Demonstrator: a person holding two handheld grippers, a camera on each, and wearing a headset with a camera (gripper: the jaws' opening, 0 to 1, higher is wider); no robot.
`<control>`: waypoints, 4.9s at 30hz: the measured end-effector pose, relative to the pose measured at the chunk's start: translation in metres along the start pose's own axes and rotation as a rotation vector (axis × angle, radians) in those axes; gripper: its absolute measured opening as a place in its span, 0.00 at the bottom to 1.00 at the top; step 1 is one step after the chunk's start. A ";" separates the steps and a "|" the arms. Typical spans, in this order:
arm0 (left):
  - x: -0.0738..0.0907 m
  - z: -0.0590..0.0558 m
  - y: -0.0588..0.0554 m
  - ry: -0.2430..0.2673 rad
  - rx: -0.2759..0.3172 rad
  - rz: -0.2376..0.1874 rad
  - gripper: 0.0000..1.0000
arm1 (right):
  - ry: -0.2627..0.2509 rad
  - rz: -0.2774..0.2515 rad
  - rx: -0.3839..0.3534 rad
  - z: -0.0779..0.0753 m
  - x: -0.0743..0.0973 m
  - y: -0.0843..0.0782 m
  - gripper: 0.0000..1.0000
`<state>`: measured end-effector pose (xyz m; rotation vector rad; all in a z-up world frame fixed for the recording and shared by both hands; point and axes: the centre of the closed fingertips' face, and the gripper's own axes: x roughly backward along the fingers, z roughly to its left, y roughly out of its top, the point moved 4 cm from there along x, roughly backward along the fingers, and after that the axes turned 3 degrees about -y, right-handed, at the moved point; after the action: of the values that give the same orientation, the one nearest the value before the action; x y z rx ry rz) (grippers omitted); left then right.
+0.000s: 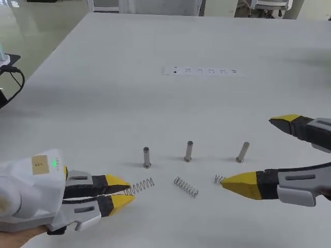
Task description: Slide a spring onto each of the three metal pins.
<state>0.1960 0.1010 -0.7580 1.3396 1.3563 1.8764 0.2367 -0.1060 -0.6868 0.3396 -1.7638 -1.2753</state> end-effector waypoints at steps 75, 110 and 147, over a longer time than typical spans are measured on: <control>-0.007 -0.050 0.098 -0.175 -0.230 -0.186 0.02 | 0.517 0.007 -0.102 0.084 -0.006 0.026 0.11; -0.018 -0.050 0.098 -0.172 -0.220 -0.186 0.02 | 0.539 0.516 0.442 0.101 -0.015 0.057 0.08; -0.016 -0.029 0.083 -0.117 -0.131 -0.137 0.11 | 0.545 0.613 0.585 0.092 -0.042 0.068 0.08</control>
<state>0.1905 0.0412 -0.6913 1.2384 1.2137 1.7367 0.2059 0.0074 -0.6546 0.3843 -1.5454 -0.1855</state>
